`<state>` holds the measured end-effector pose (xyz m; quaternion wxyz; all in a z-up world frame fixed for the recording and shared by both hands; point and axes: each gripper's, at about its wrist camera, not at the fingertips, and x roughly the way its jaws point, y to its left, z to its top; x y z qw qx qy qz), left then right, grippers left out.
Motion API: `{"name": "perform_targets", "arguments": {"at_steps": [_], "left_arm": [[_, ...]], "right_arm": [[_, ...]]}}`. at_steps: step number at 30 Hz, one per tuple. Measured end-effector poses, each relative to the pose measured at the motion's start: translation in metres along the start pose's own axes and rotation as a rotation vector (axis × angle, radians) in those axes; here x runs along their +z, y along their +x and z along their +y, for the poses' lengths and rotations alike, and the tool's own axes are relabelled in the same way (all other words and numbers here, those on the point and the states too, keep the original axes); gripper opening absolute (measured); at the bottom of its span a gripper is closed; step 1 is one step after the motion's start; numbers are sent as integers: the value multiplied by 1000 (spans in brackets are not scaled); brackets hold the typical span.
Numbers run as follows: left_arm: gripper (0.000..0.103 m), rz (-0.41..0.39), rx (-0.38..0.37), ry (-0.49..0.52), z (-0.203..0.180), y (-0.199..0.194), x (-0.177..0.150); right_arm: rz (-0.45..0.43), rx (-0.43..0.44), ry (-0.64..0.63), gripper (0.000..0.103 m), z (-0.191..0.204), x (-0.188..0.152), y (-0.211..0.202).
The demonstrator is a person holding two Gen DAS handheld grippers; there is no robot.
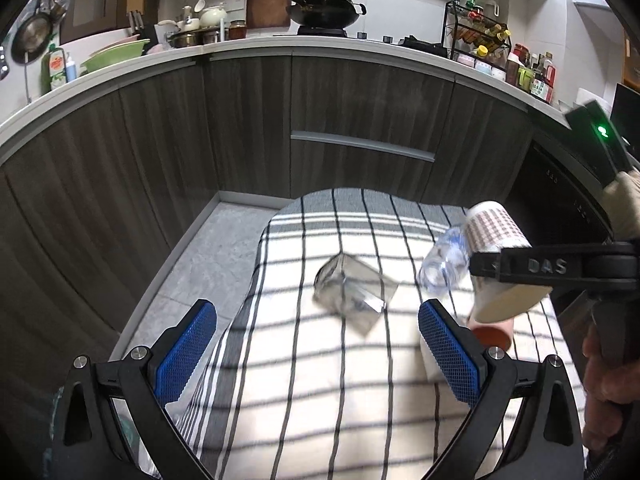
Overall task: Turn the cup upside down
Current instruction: 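Lift the paper cup with the right gripper and turn it over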
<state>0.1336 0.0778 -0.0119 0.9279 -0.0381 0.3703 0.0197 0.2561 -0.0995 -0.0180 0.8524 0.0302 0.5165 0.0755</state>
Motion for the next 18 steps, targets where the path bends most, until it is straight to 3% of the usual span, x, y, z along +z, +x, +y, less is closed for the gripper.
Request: {"name": "perform_targets", "arguments": {"at_steps": [9,18], "left_arm": [[103,0,16,45,5,-32,-60],[103,5,14,45,12,-37,-107]], "right_arm": [[37,22,21,64,-3,-93,-8],[56,17,37,65,-1,-158,3]]}}
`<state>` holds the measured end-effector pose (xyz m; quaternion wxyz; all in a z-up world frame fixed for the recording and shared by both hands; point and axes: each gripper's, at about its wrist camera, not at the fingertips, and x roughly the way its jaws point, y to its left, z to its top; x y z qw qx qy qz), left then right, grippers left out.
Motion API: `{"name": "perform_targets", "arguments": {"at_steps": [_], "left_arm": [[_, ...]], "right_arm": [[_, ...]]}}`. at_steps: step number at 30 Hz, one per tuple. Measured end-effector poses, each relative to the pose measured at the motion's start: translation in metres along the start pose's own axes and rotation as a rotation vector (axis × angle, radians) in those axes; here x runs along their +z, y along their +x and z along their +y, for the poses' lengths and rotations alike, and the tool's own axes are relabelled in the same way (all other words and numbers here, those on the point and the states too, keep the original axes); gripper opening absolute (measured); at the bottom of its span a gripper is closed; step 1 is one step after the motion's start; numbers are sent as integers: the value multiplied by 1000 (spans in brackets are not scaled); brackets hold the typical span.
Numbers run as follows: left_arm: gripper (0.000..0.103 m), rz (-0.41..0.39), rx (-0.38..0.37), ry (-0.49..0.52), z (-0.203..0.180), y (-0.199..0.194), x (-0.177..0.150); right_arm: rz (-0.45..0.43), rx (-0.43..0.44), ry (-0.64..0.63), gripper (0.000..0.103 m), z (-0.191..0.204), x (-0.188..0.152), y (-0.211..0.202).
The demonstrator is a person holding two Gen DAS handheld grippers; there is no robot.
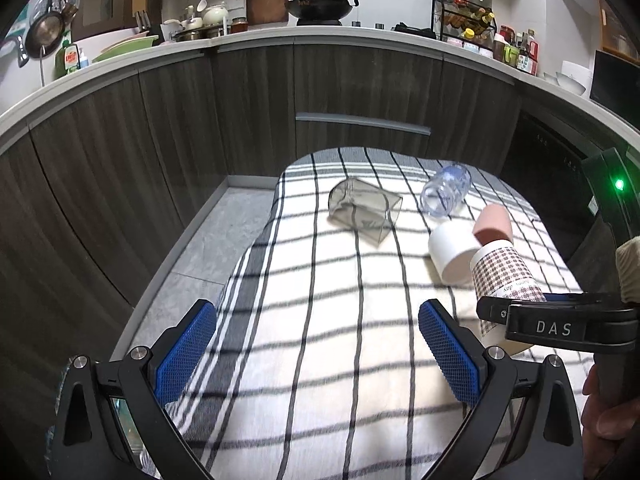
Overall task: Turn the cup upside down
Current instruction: 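Lift the paper cup with the right gripper and turn it over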
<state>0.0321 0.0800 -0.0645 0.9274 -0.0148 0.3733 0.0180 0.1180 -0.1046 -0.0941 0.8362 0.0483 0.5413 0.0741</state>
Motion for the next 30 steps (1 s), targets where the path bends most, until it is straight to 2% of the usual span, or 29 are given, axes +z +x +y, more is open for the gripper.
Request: {"name": "perform_targets", "arguments": {"at_steps": [8,18,20,22,24,26,30], "left_arm": [[103,32,-11,10,-1,9,-22],[103,45,-10,19,-2,12,-24],[103,43,-8,23,-3,11,-24],[103,45,-8,27,-4,10,-22],[103,44,-10,34,-6,6,-18],[103,45,-14,41,-8,3,-15],[103,47,-29,58,-18,-3,-8]], "right_arm": [[28,4,47,65,-11,-29,27],[89,19,82,66,-19,-39,50],[91,19,78,67,-17,-39,50],[91,28,81,78,-17,-38,47],[80,31,80,83,-16,-37,41],[68,32,73,83,-14,-36,33],[-12,30,60,83,-14,-34,3]]}}
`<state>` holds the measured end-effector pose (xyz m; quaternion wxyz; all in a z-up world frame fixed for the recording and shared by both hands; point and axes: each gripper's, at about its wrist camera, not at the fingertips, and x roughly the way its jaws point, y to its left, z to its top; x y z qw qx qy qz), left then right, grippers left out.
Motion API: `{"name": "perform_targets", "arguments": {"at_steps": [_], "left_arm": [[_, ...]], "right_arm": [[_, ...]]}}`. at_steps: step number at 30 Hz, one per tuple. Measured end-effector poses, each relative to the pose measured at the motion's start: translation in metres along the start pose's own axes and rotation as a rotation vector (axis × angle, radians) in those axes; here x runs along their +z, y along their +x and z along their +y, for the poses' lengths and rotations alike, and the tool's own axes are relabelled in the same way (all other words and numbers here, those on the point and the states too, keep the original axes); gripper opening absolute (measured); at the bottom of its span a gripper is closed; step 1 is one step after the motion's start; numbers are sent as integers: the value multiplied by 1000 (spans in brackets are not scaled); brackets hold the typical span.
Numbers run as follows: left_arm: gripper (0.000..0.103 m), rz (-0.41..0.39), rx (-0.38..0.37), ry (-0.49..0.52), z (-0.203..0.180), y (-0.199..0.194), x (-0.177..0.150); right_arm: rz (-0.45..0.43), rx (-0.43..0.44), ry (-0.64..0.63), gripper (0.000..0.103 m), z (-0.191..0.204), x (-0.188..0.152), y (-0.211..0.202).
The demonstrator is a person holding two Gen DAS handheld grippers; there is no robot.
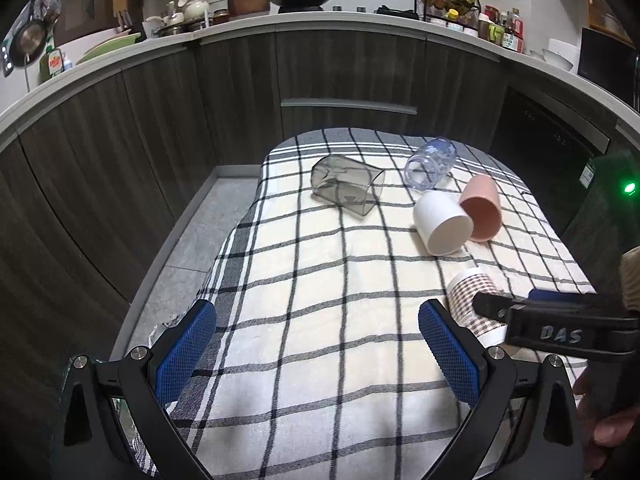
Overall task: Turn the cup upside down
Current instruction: 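Lift the paper cup with the right gripper and turn it over, then set the paper cup on the cloth and open the right gripper, then close the left gripper around the paper cup's body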
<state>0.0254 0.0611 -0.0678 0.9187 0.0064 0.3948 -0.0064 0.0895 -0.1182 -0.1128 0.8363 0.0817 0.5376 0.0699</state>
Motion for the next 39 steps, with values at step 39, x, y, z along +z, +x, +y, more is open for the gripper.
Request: {"name": "perform_targets", "arguments": {"at_steps": [39], "left_arm": [[101,626,-138,189,-166,135,42]], "right_arm": [[-340,-95,40,87,-127,51,-76]]}}
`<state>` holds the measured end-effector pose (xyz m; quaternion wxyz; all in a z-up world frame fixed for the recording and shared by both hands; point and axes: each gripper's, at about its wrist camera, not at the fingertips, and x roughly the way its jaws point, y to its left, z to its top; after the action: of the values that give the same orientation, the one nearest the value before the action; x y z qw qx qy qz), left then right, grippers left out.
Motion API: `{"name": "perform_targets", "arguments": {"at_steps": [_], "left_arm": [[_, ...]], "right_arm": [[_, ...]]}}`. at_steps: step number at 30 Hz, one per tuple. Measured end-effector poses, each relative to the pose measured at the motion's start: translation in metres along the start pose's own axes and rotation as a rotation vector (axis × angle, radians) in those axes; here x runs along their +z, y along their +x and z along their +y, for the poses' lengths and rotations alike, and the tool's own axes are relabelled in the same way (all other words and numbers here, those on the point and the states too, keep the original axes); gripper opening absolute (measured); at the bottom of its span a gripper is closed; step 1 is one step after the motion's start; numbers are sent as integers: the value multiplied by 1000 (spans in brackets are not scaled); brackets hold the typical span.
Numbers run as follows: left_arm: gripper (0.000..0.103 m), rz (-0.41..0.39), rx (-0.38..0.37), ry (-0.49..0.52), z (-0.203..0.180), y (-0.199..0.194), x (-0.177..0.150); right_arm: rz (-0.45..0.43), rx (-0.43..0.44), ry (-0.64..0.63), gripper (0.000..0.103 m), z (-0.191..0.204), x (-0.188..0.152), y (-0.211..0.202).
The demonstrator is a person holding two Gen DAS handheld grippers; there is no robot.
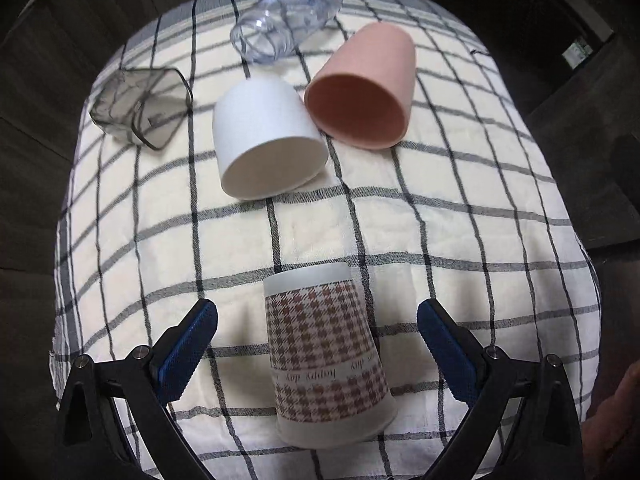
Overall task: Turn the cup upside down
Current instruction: 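Close the left gripper around the paper cup's body, then lift the paper cup with the left gripper and lower it rim-down onto the cloth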
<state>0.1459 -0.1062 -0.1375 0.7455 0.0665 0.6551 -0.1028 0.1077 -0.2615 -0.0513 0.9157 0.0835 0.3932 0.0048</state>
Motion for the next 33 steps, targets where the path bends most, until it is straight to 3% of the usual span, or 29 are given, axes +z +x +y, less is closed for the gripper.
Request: {"name": "perform_targets", "arguments": {"at_steps": [9,15,21,29,33], "left_arm": [[94,158,-24,-30,1,26,19],[92,204,-21,-26,1,36,29],[55,253,-26,-22,2,50,32],[55,208,-29,-19,7,37,23],[55,87,-13,-4,7,0,21]], "right_arm": [[45,44,39,87,-6,5,18],[66,65,66,87,-9,4,28],[91,88,91,87,-13,2,36],[89,96,114,88,-16,1,33],[72,100,109,88,-13,1,24]]}}
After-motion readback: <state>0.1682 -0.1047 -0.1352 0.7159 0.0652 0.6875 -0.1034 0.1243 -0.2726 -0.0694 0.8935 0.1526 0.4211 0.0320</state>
